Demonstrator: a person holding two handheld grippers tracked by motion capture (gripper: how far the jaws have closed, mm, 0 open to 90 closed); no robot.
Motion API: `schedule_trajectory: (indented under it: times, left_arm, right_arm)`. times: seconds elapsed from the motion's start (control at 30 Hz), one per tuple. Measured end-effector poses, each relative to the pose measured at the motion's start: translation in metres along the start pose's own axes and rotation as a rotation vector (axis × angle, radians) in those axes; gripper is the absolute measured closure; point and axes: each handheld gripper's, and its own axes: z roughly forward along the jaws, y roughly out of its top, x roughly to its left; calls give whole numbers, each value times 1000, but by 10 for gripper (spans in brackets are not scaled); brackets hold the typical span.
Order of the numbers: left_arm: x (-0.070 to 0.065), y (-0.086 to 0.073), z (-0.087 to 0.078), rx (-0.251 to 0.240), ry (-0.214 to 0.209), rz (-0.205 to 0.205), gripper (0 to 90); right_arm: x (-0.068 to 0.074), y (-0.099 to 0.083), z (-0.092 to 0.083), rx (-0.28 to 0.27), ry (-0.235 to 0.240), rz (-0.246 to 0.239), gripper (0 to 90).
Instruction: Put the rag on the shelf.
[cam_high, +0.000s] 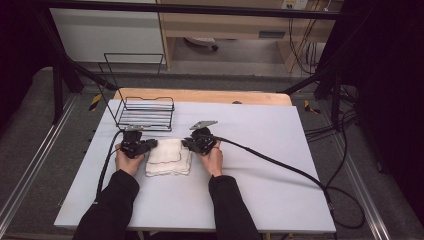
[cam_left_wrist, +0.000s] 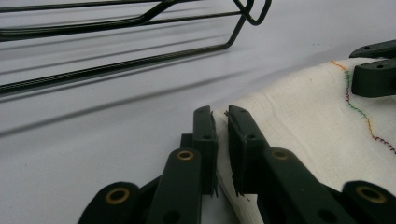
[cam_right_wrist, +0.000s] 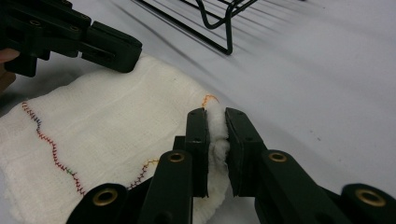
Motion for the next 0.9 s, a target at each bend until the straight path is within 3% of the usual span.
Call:
schedule_trajectory:
  times: [0.23, 0.57, 0.9]
  left_arm:
    - [-6, 4, -14, -71, 3, 27, 834]
    - [-20, 9, -45, -180, 1, 115, 839]
    - [-32, 7, -72, -292, -8, 143, 841]
  right_arm:
    - [5, 3, -8, -31, -9, -32, 808]
    - [16, 8, -29, -111, 4, -40, 815]
    - [29, 15, -50, -203, 5, -79, 817]
